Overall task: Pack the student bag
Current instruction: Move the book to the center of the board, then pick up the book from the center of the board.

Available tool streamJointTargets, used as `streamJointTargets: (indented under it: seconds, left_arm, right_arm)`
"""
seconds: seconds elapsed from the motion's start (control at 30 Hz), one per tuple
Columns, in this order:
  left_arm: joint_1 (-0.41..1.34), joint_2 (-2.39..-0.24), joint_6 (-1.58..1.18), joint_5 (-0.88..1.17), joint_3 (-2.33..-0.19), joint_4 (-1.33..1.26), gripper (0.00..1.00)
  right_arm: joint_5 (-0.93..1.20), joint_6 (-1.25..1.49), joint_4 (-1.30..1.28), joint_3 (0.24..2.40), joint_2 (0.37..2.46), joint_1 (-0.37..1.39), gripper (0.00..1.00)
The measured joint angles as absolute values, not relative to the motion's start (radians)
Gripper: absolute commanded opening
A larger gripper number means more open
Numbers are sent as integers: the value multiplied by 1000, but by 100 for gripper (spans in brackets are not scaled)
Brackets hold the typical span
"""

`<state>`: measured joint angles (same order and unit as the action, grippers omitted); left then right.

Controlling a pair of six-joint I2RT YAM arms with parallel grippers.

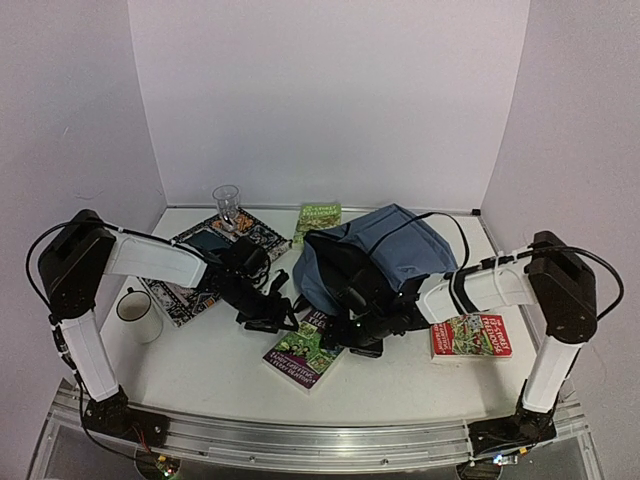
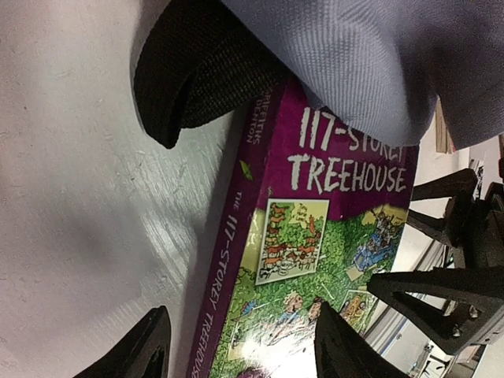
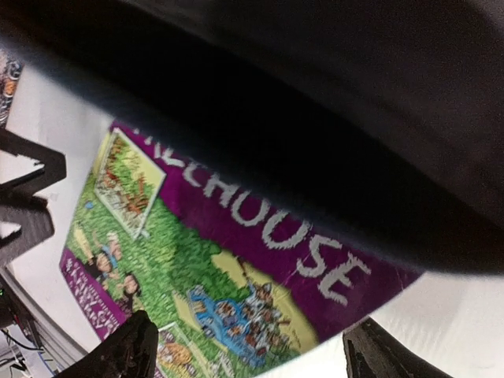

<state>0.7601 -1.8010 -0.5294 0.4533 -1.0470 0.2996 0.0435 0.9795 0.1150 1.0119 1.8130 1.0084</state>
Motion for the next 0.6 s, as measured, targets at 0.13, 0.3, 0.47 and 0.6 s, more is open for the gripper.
streamJointTargets:
  seconds: [0.13,0.3,0.47,0.6]
  left_arm:
    - [760,-1808,-522,489,-1047,306,59]
    - [754,-1800,-528,526,-1016,291,56]
    - [750,-1729,-570,569,-903,298,54]
    - [752,-1634,-614,597,-816,335,54]
  right_arm:
    - [76,993,157,1011,1844,1007,73]
    - [146,966,187,1017,1861,1005,69]
    - [204,939,194,1067,1897,1003,64]
    - [248,915,208,1129,1932,1003,60]
